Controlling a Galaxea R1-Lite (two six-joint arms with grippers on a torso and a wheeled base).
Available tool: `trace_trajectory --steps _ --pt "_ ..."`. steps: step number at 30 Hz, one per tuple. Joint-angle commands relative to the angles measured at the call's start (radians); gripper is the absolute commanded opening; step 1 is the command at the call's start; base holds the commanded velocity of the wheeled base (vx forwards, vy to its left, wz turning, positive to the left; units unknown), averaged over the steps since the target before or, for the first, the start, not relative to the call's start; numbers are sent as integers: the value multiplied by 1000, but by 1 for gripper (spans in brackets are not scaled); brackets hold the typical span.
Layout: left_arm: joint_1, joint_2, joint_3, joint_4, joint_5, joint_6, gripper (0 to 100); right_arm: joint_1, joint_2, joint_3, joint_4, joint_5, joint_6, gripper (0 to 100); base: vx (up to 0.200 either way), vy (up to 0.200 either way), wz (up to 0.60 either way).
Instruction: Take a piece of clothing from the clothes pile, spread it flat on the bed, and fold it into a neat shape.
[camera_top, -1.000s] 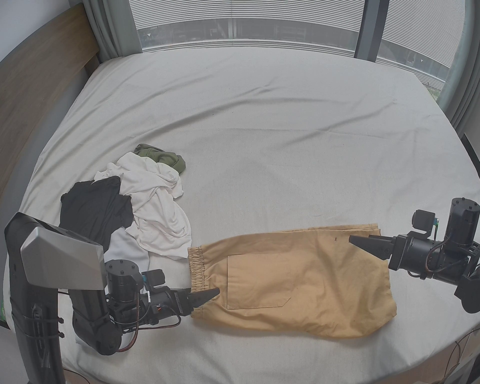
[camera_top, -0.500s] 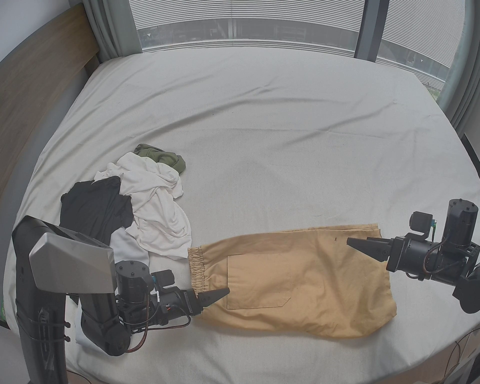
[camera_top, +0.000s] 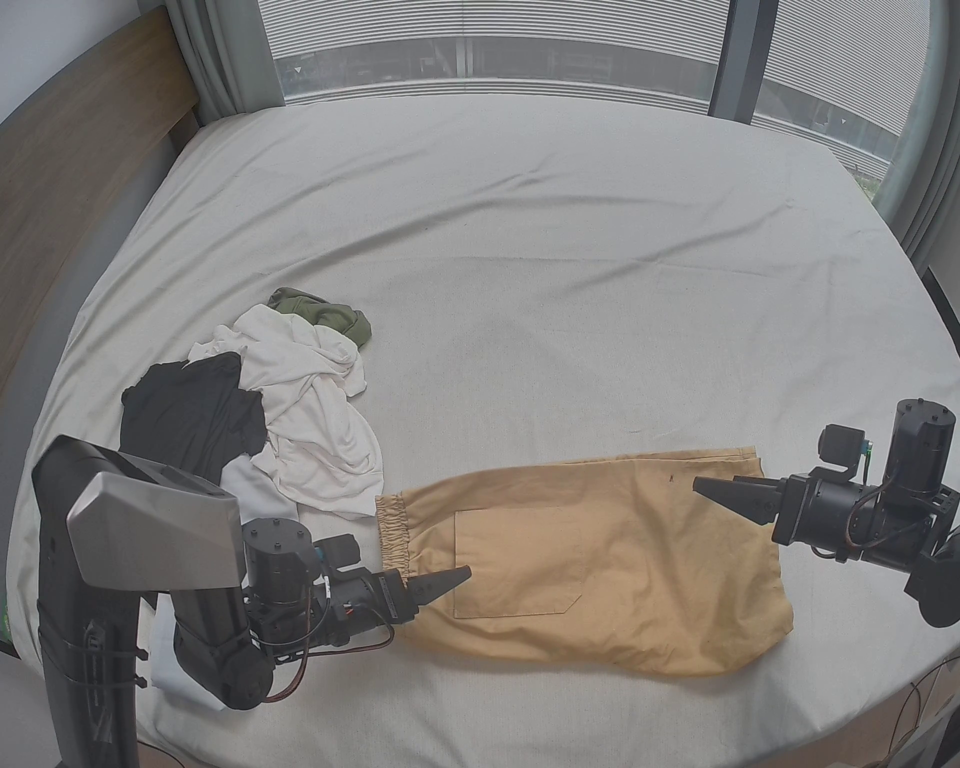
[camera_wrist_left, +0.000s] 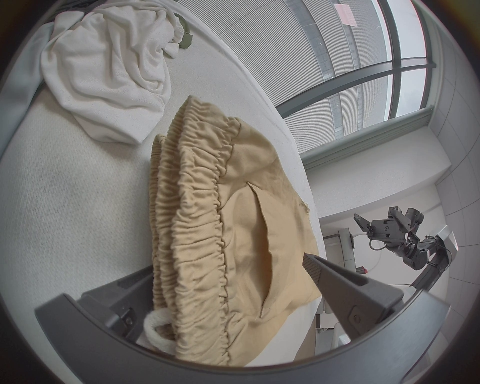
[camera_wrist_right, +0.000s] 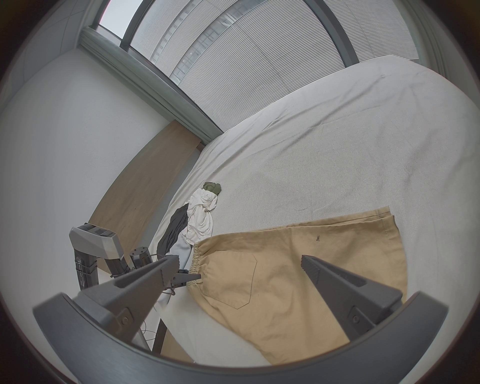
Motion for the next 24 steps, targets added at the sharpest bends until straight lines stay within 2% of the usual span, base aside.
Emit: trace_trajectory --steps 1,6,12,24 --pt "2 14 -10 -4 11 -1 0 9 3 1 0 1 0 100 0 0 0" --pt "4 8 -18 -4 26 -2 0 9 4 1 0 1 0 100 0 0 0" --pt "-3 -43 17 -2 35 -50 0 9 4 3 1 1 0 100 0 0 0" --pt "8 -118 102 -1 34 -48 0 9 6 12 0 1 0 100 0 0 0"
